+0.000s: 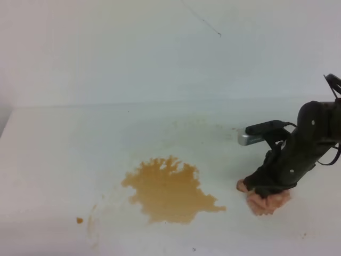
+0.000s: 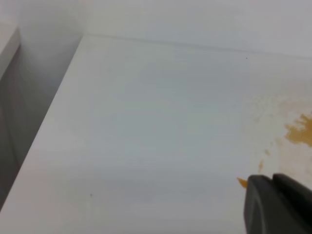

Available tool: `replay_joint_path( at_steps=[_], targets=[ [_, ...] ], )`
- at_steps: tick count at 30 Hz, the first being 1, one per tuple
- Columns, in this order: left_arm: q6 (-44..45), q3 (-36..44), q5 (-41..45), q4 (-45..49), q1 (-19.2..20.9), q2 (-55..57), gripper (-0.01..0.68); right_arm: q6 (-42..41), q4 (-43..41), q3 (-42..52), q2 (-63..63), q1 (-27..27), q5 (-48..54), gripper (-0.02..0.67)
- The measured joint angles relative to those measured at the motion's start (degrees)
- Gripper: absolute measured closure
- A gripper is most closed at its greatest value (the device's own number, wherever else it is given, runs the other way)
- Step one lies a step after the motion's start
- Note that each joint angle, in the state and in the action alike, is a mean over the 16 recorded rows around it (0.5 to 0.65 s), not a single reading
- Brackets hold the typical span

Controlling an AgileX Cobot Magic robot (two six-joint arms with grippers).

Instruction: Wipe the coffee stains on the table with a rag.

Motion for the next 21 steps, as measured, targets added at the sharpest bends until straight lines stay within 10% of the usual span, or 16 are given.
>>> replay_joint_path(
  at_steps=[8, 21],
  targets=[
    [0.0, -0.4, 0.2, 0.0, 0.0, 0.6, 0.675, -7.7, 8.8, -0.1, 1.2, 1.7, 1.4, 0.594],
    [0.0, -0.3, 0.2, 0.0, 0.0, 0.6, 0.675, -11.9, 17.0, -7.4, 6.8, 8.7, 2.1, 0.614]
  ],
)
